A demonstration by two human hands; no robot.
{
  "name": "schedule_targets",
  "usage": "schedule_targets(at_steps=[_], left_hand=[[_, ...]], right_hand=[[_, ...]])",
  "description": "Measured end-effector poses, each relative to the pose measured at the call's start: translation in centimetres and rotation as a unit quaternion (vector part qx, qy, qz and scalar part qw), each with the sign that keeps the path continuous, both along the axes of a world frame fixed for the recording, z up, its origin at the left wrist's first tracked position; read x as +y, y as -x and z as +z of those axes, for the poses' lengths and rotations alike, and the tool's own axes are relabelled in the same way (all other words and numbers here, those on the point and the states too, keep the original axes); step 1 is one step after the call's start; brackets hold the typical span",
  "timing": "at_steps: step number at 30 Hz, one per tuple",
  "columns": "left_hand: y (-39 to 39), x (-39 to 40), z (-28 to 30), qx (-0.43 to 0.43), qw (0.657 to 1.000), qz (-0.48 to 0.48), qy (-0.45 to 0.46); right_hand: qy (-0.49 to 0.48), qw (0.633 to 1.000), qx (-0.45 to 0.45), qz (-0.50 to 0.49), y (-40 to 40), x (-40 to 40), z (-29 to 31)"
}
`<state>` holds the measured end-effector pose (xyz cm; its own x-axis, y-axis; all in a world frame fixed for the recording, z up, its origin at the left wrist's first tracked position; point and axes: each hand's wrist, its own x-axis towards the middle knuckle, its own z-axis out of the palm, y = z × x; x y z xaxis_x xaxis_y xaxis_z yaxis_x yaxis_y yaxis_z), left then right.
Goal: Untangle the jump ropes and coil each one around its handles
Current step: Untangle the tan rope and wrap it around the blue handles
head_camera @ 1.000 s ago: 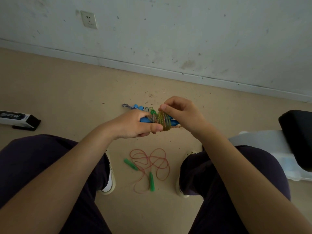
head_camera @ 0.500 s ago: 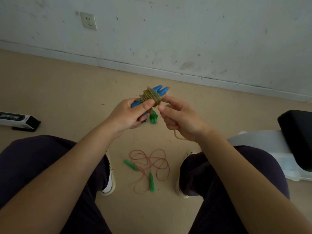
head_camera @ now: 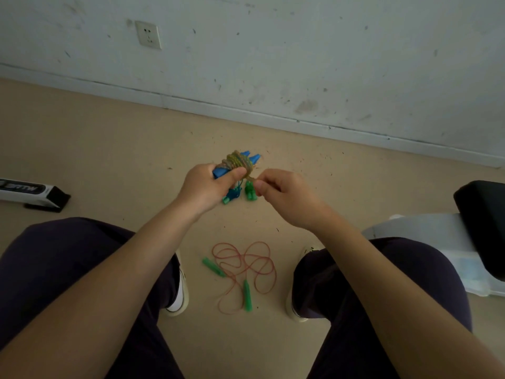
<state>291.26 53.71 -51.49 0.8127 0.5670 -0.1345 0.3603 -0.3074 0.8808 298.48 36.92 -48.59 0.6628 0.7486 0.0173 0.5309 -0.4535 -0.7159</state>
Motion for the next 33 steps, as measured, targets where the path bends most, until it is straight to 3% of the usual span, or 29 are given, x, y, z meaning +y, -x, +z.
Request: schedule_targets(at_steps=[5, 8, 12, 21, 26, 33], left_hand=[[0.9, 0.5, 1.2, 0.133, 0.96, -0.234, 0.076], [1.2, 0.4, 1.9, 0.133, 0.938, -0.298, 0.119], [1.4, 0.3, 2.0, 0.117, 0.935, -0.308, 0.132], [1.5, 0.0, 2.0, 0.091, 0.916, -0.302, 0.248], [1.5, -0.9, 1.7, 0.114, 0.935, -0.283, 0.18], [1.8, -1.3, 1.8, 0.109, 0.928, -0.332, 0.132]], right_hand=[[-0.071, 0.993, -0.088, 0.016, -1.5, -1.2, -0.2], [-0.101, 0.993, -0.05, 0.03, -1.7, -1.3, -0.4], [-0.117, 0.988, 0.094, 0.033, -1.4, -1.3, -0.1], [-0.125, 0.981, 0.146, 0.024, -1.2, -1.1, -0.3], [-0.075, 0.983, 0.164, 0.032, -0.9, -0.9, -0.1], [-0.018, 0.985, 0.174, 0.005, -0.7, -1.1, 0.5]])
